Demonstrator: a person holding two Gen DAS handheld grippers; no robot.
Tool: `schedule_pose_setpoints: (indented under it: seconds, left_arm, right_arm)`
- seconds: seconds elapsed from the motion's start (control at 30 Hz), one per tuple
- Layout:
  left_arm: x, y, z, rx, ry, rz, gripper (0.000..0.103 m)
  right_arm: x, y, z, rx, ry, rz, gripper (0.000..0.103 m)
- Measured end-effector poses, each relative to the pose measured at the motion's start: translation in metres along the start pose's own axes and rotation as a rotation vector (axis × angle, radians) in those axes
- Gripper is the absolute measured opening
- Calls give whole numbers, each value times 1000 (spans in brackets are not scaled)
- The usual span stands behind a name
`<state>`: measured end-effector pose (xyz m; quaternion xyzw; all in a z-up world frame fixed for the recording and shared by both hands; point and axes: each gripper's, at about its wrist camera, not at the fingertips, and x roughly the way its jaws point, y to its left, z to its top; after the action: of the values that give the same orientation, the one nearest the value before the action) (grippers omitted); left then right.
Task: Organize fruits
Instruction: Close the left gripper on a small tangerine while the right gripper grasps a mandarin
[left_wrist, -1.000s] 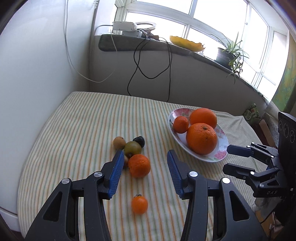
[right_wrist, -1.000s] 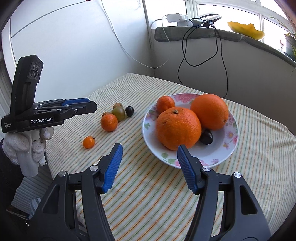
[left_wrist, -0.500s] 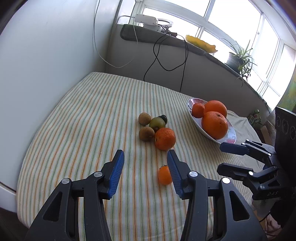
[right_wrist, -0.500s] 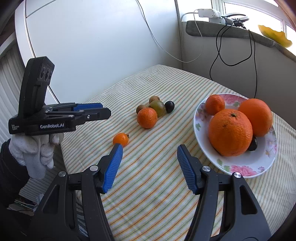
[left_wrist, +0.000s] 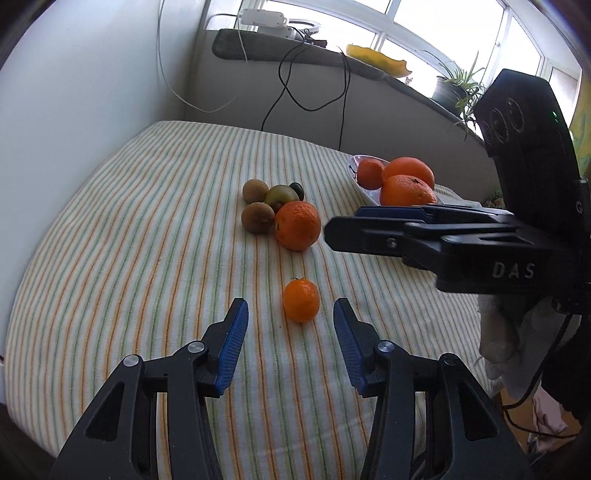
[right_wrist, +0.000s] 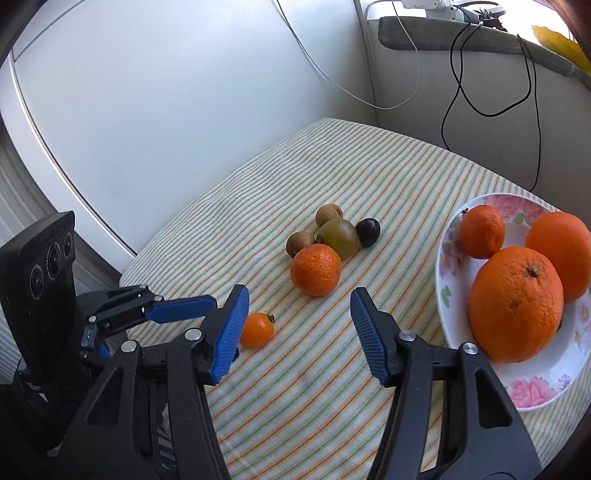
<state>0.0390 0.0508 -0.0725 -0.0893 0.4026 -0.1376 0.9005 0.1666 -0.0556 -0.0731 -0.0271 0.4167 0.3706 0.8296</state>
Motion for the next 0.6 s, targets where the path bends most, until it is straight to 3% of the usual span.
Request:
schedule_pose_setpoints:
  seconds: [0.6]
  left_arm:
    - [15,-3,0,41,19,-7,38]
  right_arm:
    - [50,-9,10,51,82,-24,55]
